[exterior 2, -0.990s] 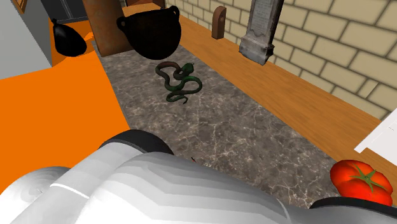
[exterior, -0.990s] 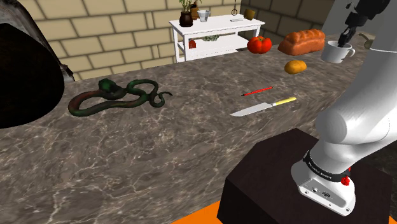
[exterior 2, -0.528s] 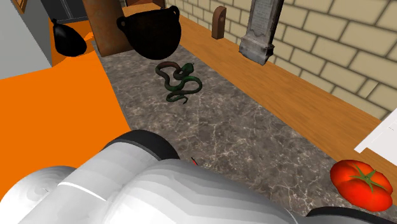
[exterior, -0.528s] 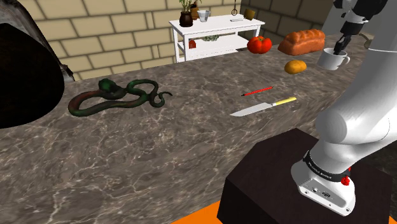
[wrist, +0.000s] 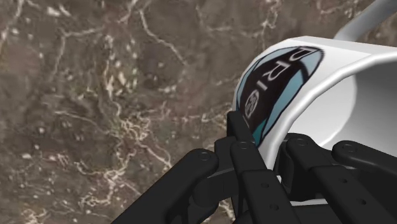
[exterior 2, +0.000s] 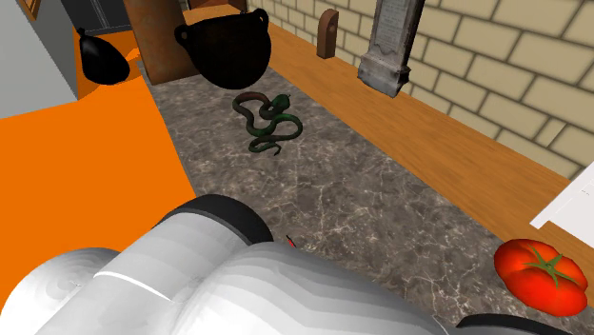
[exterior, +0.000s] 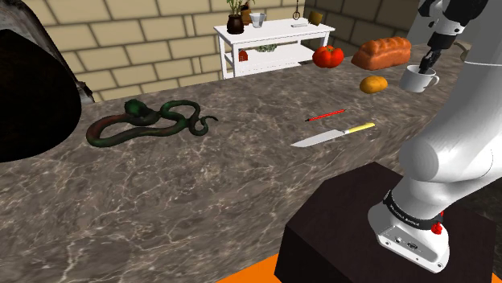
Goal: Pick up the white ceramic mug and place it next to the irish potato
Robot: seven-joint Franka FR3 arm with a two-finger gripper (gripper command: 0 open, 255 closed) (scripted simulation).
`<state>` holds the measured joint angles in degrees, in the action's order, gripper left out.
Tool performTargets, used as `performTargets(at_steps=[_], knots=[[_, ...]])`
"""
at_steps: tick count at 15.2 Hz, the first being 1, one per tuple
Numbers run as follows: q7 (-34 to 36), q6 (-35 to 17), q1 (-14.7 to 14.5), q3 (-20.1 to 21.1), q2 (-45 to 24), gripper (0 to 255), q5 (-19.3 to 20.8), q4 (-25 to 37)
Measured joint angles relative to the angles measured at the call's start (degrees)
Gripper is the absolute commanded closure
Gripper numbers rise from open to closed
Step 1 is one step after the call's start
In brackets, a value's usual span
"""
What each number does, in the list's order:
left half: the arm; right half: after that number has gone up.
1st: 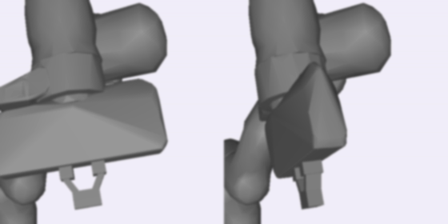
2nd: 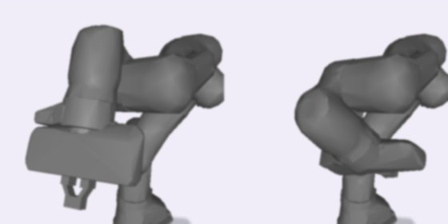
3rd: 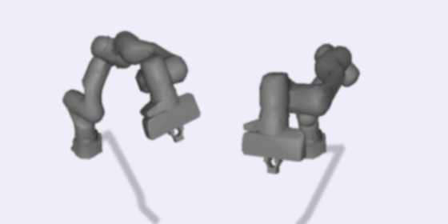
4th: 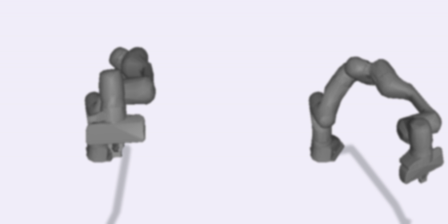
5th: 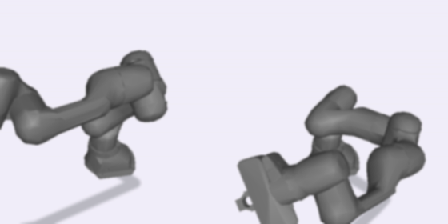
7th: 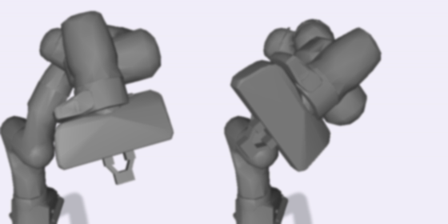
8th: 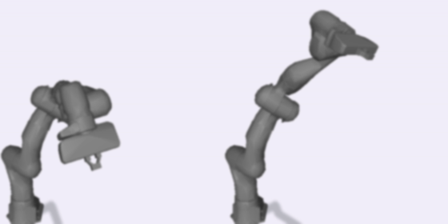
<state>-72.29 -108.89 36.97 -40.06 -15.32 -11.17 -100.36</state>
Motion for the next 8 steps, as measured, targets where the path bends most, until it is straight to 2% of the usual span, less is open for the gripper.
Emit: performTargets(at_steps=[1,2,8], knots=[[0.00,-0.01,0.00,0.00,0.00,255,0.00,-0.01],[0.00,-0.01,0.00,0.00,0.00,0,0.00,-0.01],[0.00,-0.02,0.00,0.00,0.01,0,0.00,-0.01]])
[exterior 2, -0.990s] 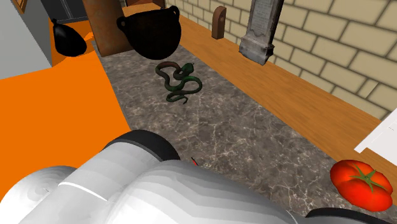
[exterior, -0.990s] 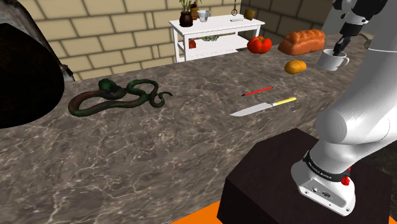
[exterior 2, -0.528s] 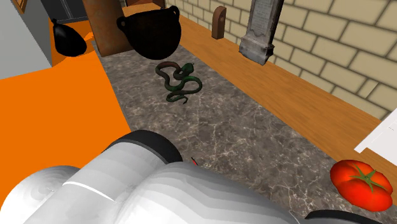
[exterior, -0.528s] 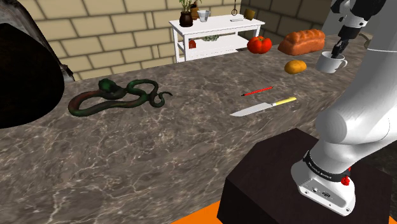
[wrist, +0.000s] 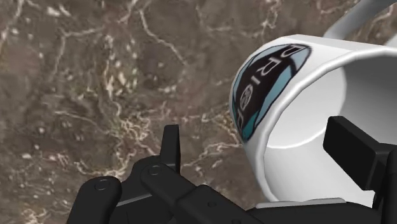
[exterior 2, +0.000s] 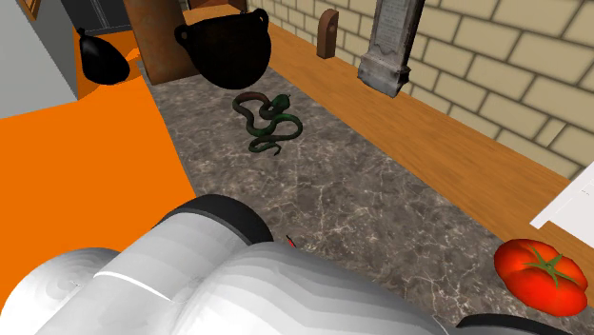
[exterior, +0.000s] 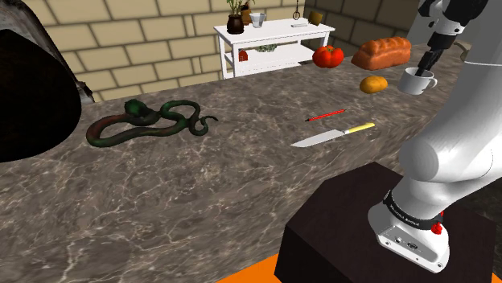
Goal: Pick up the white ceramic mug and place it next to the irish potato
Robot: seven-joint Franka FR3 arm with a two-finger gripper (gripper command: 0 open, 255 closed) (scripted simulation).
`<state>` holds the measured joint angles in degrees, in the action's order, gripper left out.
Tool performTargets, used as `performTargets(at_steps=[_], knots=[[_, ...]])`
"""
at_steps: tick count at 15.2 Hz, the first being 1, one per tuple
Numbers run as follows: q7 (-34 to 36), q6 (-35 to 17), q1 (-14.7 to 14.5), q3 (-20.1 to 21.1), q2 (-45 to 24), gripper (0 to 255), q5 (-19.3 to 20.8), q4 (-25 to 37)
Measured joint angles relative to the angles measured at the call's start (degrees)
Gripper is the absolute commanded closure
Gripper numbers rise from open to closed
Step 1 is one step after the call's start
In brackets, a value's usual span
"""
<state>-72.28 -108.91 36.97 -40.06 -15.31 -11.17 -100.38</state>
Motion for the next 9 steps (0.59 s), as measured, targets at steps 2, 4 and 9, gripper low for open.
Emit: performTargets(at_steps=[2,4,9], knots=[[0.29,2.11,-0.01,-0.20,0.59,0,0.48,1.71],[0.53,5.23,0.23,-0.34,0.64,0,0.67,4.85],[0.64,6.92,0.33,-0.45,0.82,0,0.85,6.36]])
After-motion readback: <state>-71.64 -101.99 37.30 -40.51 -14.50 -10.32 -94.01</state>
